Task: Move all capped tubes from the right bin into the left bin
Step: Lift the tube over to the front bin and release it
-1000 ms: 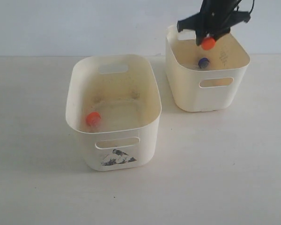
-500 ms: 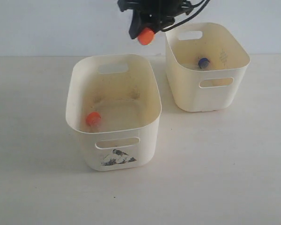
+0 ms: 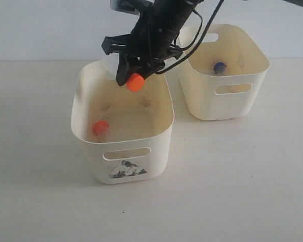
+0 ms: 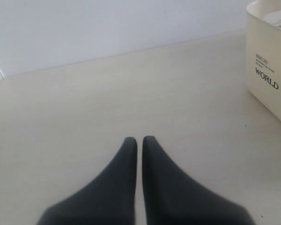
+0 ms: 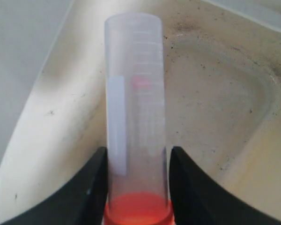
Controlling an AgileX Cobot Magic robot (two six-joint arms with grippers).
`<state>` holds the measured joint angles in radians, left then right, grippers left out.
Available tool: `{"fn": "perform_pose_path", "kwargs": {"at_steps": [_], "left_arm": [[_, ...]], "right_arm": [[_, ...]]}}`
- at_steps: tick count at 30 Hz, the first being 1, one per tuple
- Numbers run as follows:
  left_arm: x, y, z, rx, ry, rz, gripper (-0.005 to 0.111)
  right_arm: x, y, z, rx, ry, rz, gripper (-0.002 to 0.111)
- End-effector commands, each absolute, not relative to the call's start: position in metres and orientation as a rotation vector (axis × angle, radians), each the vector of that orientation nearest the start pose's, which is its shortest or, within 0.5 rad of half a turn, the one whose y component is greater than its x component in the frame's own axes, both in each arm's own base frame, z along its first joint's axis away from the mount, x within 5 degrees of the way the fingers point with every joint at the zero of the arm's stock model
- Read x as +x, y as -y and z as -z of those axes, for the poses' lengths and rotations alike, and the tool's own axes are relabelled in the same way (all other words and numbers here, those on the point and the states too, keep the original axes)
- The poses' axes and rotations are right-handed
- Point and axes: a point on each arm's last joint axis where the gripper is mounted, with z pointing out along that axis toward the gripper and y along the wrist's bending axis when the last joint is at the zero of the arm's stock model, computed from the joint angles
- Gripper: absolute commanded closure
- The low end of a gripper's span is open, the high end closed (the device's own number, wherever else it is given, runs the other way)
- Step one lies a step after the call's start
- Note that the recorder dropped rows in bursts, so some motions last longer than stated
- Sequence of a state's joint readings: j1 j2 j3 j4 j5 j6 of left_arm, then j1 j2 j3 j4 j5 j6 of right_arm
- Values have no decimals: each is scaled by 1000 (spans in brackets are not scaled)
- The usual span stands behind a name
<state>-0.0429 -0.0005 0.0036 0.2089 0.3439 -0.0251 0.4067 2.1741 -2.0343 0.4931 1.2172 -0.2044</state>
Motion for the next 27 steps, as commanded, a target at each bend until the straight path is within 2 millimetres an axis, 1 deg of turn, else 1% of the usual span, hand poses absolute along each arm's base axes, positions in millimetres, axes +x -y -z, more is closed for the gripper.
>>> {"fn": "perform_pose_path", "kwargs": {"at_steps": [1,3,4,5,6,7,8,9,10,12,15,17,18,19,22,24,27], "left_arm": [[54,-4,-183,137,-1813,-144,102],[54,-4,-183,137,-1813,-144,102],[54,-4,-183,137,-1813,-144,102],[54,-4,-183,137,-1813,-144,102],[54,-4,-183,137,-1813,-144,102],[54,-4,-183,137,-1813,-144,102],[54,-4,-183,137,-1813,-144,102],[54,-4,-183,137,-1813,-144,102],[54,-4,-183,137,-1813,-144,102],[54,-4,-183,137,-1813,-144,102],[54,-4,-183,137,-1813,-144,102],[54,-4,-183,137,-1813,-144,102],[54,-4,-183,137,-1813,-144,102],[54,-4,-183,137,-1813,-144,102],[54,-4,-183,137,-1813,-144,102],[54,-4,-183,137,-1813,-144,102],[54,-4,-183,137,-1813,-144,102]], "right_arm": [[415,-223,-270,-726,-2698,-739,69],[415,-223,-270,-724,-2699,-740,50],[415,-223,-269,-726,-2700,-732,48],[416,-222,-269,-724,-2700,-724,54],[416,-222,-269,-722,-2702,-721,66],[416,-222,-269,-725,-2701,-719,83],[416,-222,-269,-737,-2696,-717,102],[417,-221,-269,-740,-2691,-705,107],[419,-217,-269,-740,-2684,-672,107],[427,-207,-272,-712,-2668,-549,108],[442,-184,-281,-516,-2671,-232,109],[452,-163,-291,-383,-2629,19,109],[455,-155,-296,-342,-2597,121,109],[458,-147,-301,-279,-2573,177,109],[467,-129,-306,-210,-2540,245,109],[475,-114,-296,-155,-2561,259,109],[486,-93,-278,-14,-2621,226,109]]}}
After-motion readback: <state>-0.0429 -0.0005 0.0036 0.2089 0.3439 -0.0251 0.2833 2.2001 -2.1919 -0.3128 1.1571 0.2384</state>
